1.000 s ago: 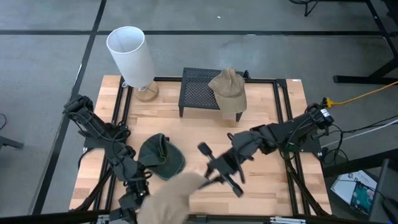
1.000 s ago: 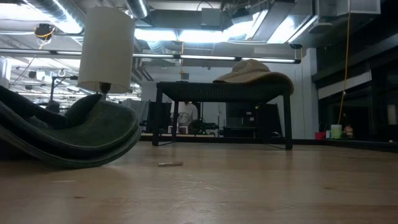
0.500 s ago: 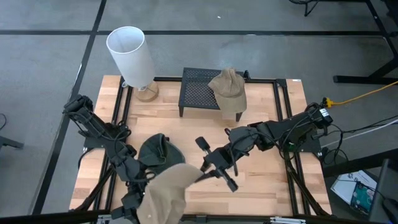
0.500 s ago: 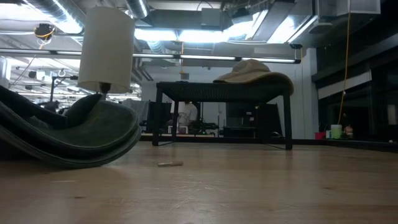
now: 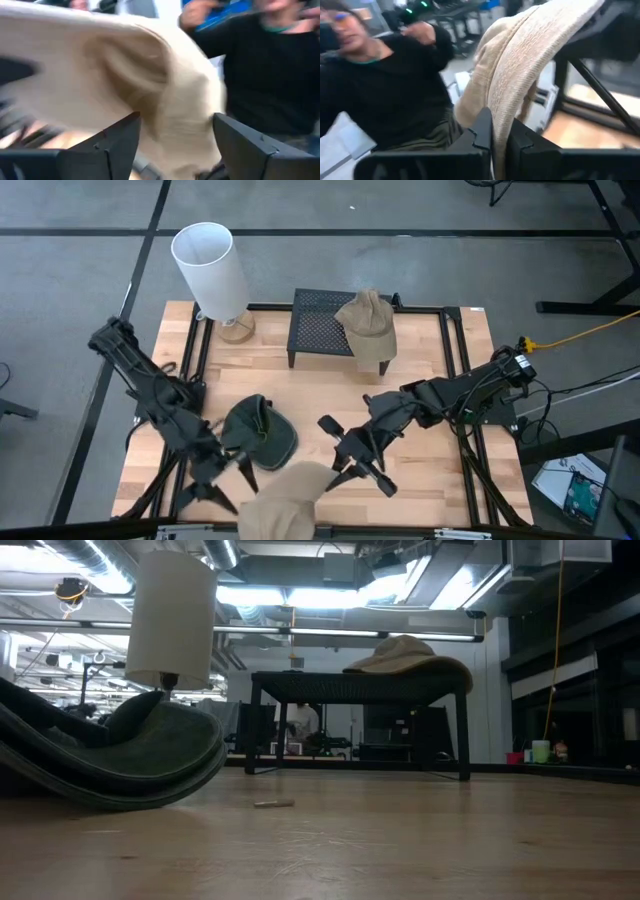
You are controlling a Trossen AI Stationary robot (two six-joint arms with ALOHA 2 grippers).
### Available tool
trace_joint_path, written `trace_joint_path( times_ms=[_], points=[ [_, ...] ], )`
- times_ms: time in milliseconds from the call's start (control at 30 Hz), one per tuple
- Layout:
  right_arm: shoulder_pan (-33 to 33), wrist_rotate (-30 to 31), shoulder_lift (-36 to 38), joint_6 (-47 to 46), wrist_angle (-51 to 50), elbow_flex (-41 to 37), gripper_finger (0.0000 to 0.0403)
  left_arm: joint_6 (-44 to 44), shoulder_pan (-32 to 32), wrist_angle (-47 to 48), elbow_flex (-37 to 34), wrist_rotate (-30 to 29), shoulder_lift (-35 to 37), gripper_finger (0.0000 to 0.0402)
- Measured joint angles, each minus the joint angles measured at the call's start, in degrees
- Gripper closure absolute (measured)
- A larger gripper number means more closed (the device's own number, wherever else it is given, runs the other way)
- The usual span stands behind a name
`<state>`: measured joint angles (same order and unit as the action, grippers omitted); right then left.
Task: Pick & Place hat
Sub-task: Put the brown cap on the shelf
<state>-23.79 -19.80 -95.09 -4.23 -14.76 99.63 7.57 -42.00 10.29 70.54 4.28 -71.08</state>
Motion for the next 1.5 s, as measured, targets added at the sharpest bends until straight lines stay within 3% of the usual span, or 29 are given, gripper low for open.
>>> trace_joint_path(
  times_ms=[133,267,467,633,733,867,1033,1200,1500],
  points=[
    [-0.02,6.33,0.09,-3.88,-4.74,0.0,0.0384,-0.23,-3.13,2.84,0.02,-13.31,4.37,0.016],
    [0.79,13.05,0.11,-9.23,-11.62,0.0,0.0385,4.99,-8.59,3.15,0.04,-27.09,4.47,0.016],
    [4.41,17.54,0.11,-16.76,-16.38,0.0,0.0385,7.75,-12.94,3.34,0.02,-40.15,0.03,0.016],
    [6.26,19.14,0.13,-21.58,-16.38,0.0,0.0384,4.96,-13.05,4.48,0.02,-42.23,-4.79,0.016],
    [7.03,19.41,0.13,-24.53,-16.47,0.0,0.0383,-1.1,-13.05,7.46,0.11,-42.75,-6.46,0.016],
    [7.88,20.41,0.16,-25.8,-17.31,0.0,0.0385,-11.25,-13.22,22.37,5.35,-43.83,-9.07,0.016],
    [8.11,20.33,0.16,-25.79,-17.27,0.0,0.0383,-15.82,-13.46,40.55,13.98,-45.68,-14.55,0.0159],
    [8.11,20.25,0.16,-25.68,-17.26,0.0,0.0384,-13.76,-13.4,50.99,17.71,-46.36,-20.15,0.0155],
    [8.11,20.25,0.16,-25.33,-17.27,0.0,0.0383,-5.43,-14.16,55.36,17.88,-54.71,-24.82,0.0155]
  ],
)
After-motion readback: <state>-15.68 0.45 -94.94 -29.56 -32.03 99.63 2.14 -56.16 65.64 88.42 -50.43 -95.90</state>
